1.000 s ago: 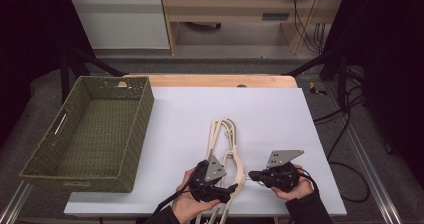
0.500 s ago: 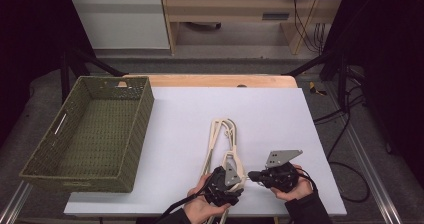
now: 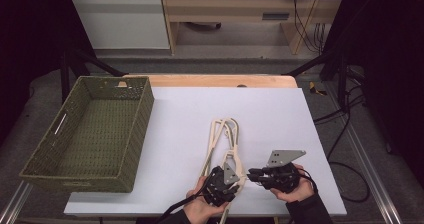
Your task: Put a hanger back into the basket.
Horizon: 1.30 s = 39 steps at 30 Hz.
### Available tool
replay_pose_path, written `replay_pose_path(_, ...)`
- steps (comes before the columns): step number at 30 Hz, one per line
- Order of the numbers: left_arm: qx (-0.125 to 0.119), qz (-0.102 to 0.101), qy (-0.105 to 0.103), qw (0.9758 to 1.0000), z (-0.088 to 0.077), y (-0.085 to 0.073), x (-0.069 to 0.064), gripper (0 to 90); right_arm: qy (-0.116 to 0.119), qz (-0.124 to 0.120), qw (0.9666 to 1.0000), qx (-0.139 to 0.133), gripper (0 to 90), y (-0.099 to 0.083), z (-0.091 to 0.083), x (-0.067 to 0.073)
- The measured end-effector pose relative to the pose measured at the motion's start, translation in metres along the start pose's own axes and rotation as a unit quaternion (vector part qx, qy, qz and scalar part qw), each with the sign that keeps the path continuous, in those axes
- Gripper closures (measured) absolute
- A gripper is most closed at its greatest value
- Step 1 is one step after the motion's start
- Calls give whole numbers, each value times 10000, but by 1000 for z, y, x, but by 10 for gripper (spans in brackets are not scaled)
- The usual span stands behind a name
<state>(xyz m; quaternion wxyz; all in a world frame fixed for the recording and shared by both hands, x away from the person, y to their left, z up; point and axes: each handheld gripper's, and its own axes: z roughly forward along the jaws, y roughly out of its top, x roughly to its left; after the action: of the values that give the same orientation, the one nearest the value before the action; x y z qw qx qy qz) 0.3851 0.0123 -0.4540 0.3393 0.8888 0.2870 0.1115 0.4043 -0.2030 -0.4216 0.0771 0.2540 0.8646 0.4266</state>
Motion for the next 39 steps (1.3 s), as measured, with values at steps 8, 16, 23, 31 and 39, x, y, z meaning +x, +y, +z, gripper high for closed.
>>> replay_pose_path(8, -92, -177, 96, 9998, -18, 0, 8, 732, -493, 193, 9868, -1530, 448, 8, -40, 0)
replay_pose_path(16, -194, -274, 215, 9992, -37, -4, 18, 744, -1117, 456, 9727, -1983, 228, 3, -57, -5)
replay_pose_path(23, -289, -467, 370, 9978, -60, -8, 33, 758, -1250, 671, 9714, -1906, 175, -4, -48, -13)
replay_pose_path(31, -493, -833, 604, 9935, -89, -16, 61, 786, -1291, 791, 9725, -1769, 153, -9, -36, -18)
replay_pose_path(39, -648, -1336, 857, 9852, -103, -24, 87, 818, -1271, 843, 9747, -1631, 144, -11, -26, -18)
